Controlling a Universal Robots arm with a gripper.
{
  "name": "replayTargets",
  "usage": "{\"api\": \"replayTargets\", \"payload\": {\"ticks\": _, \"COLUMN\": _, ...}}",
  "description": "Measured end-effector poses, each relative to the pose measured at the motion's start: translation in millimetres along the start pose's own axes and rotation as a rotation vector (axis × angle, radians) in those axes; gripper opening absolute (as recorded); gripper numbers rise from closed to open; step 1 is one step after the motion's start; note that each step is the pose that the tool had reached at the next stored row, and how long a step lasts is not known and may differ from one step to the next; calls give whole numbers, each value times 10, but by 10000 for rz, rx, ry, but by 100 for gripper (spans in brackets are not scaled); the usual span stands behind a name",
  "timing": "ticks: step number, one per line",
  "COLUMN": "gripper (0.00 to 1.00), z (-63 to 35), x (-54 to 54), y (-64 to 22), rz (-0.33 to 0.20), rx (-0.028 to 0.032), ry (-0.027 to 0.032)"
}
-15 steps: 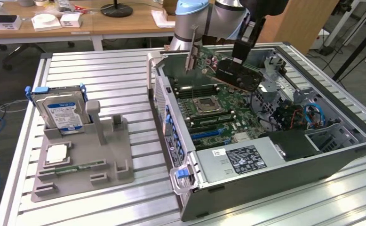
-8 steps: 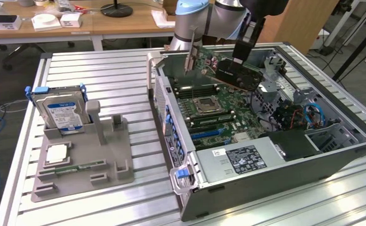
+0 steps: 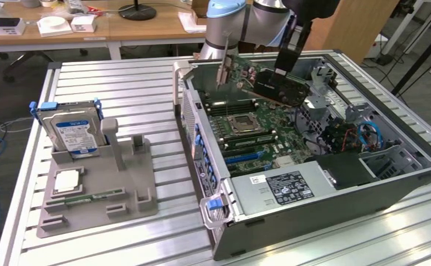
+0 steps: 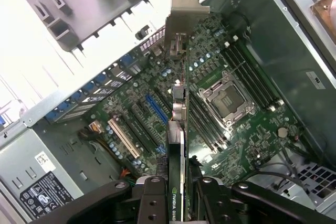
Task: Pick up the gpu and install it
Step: 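Insert the gpu into the slot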
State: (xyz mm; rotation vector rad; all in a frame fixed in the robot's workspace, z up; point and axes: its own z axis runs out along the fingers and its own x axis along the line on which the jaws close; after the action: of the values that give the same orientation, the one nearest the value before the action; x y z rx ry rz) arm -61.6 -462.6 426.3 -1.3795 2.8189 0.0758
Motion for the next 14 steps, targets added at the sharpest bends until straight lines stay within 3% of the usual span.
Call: {"api": "replayTargets", "payload": {"ticks": 14, "gripper": 26, "z": 0, "x": 0, "y": 0, "rz": -677, "rx": -16, "ry": 29}}
